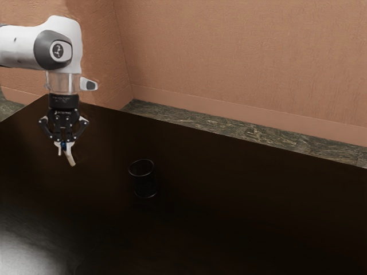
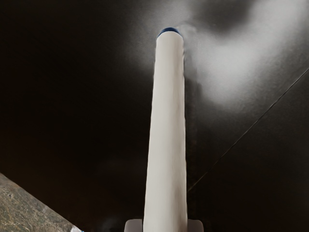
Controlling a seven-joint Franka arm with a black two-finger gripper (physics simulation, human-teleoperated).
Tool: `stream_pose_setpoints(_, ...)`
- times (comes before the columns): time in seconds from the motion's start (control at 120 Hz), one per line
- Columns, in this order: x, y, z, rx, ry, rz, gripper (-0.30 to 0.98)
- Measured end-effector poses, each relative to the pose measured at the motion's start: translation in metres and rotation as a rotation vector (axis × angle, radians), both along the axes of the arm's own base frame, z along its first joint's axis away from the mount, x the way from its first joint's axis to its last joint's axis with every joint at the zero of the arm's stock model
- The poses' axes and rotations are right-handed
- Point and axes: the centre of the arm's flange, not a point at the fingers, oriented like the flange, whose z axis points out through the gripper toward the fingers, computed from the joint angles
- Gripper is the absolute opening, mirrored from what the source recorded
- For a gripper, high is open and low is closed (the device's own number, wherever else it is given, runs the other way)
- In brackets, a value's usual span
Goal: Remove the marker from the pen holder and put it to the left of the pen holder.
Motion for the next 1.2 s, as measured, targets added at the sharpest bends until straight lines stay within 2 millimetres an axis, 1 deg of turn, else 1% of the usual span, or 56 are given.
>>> stream_pose_setpoints(0.067,-0.013,0.029,-0.025,0.05,0.088,0.085,-0.1)
stream_pose_setpoints(0.175,-0.027,0.083,-0.071,0.136,0.228,0.245,-0.1)
stream_pose_setpoints(0.292,-0.031,0.11,-0.116,0.22,0.349,0.345,-0.1)
stream_pose_setpoints(0.35,-0.031,0.117,-0.135,0.252,0.394,0.376,-0.1)
stream_pose_setpoints(0.442,-0.031,0.125,-0.158,0.292,0.441,0.414,-0.1)
stream_pose_setpoints(0.508,-0.032,0.13,-0.171,0.311,0.463,0.438,-0.1)
stream_pose_setpoints(0.575,-0.032,0.132,-0.176,0.313,0.465,0.459,-0.09)
stream_pose_setpoints(0.667,-0.03,0.131,-0.175,0.287,0.432,0.478,0.1)
stream_pose_setpoints(0.742,-0.026,0.128,-0.17,0.26,0.396,0.478,0.26)
stream_pose_setpoints(0.775,-0.023,0.124,-0.165,0.246,0.373,0.472,0.32)
stream_pose_setpoints(0.8,-0.021,0.116,-0.156,0.228,0.346,0.457,0.36)
stream_pose_setpoints(0.833,-0.016,0.101,-0.134,0.197,0.287,0.426,0.41)
stream_pose_setpoints(0.892,-0.01,0.073,-0.087,0.139,0.168,0.364,0.47)
stream_pose_setpoints(0.933,-0.008,0.057,-0.062,0.109,0.102,0.323,0.5)
stream_pose_setpoints(0.967,-0.004,0.046,-0.039,0.089,0.04,0.291,0.53)
stream_pose_setpoints(1.0,0.003,0.034,-0.012,0.08,-0.031,0.255,0.55)
stream_pose_setpoints(1.05,0.026,0.014,0.05,0.087,-0.183,0.184,0.57)
stream_pose_setpoints(1.075,0.036,0.002,0.076,0.09,-0.252,0.136,0.58)
stream_pose_setpoints(1.092,0.042,-0.006,0.088,0.089,-0.293,0.099,0.59)
stream_pose_setpoints(1.133,0.054,-0.03,0.108,0.059,-0.371,0.004,0.6)
stream_pose_setpoints(1.2,0.067,-0.064,0.12,0.018,-0.435,-0.128,0.62)
